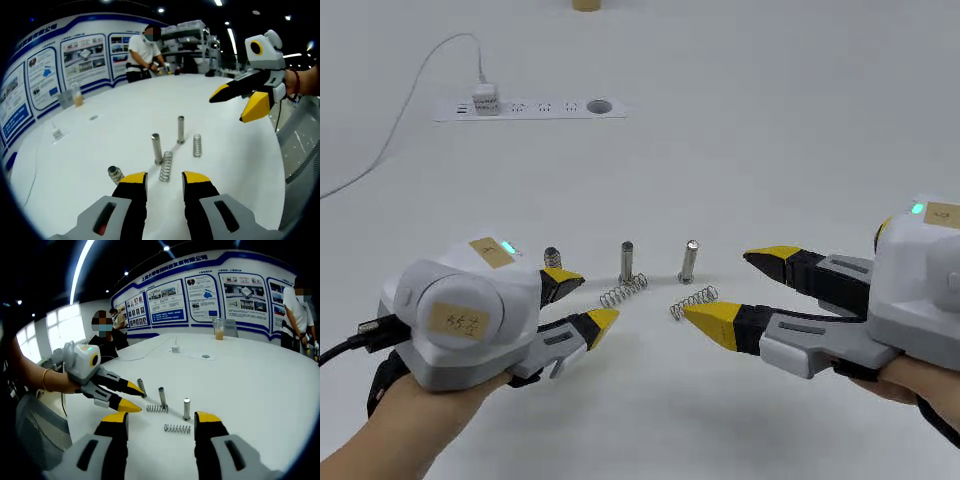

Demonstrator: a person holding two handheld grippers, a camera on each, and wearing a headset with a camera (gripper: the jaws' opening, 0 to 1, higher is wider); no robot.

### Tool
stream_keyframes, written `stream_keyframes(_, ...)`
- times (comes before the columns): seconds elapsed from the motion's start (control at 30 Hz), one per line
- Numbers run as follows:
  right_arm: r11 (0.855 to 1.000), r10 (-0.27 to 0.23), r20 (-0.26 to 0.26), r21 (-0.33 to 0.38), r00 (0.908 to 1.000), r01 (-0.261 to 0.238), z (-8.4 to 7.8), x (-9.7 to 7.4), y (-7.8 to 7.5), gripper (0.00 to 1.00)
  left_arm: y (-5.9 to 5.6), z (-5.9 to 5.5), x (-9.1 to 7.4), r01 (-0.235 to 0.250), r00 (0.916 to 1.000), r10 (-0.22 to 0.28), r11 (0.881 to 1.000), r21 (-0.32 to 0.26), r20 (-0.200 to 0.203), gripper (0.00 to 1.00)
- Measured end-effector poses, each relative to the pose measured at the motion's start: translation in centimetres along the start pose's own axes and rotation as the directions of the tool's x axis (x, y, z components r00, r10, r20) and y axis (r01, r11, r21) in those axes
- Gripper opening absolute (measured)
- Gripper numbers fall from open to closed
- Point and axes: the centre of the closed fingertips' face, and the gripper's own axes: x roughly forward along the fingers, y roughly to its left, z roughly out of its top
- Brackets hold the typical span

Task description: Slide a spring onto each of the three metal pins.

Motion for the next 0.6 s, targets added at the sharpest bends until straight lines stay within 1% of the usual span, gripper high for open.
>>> stream_keyframes(0.13, 1.000, -0.005, 0.014, 0.011, 0.9999, 0.005, 0.1, -0.1, -0.2, 0.54, 0.2, -0.2, 0.7, 0.009, 1.0000, -0.009, 1.000, -0.021, -0.003, 0.27)
stream_keyframes(0.27, 1.000, -0.012, 0.008, 0.010, 0.9999, 0.011, -0.1, -0.2, -0.3, 0.54, 0.3, -0.5, 1.3, 0.010, 0.9998, -0.010, 1.000, -0.010, -0.015, 0.23)
stream_keyframes(0.33, 1.000, -0.014, 0.010, 0.017, 0.9999, 0.014, -0.2, -0.2, -0.4, 0.54, 0.2, -0.7, 1.5, 0.022, 0.9996, -0.022, 0.999, -0.034, -0.015, 0.21)
stream_keyframes(0.47, 0.999, -0.025, 0.008, 0.024, 0.9997, 0.024, -0.4, -0.3, -0.7, 0.54, 0.1, -1.1, 2.1, 0.026, 0.9991, -0.027, 0.999, -0.018, -0.033, 0.18)
stream_keyframes(0.6, 0.999, -0.030, 0.000, 0.022, 0.9995, 0.030, -0.6, -0.3, -0.8, 0.54, -0.1, -1.4, 2.3, 0.034, 0.9987, -0.034, 0.999, -0.009, -0.039, 0.17)
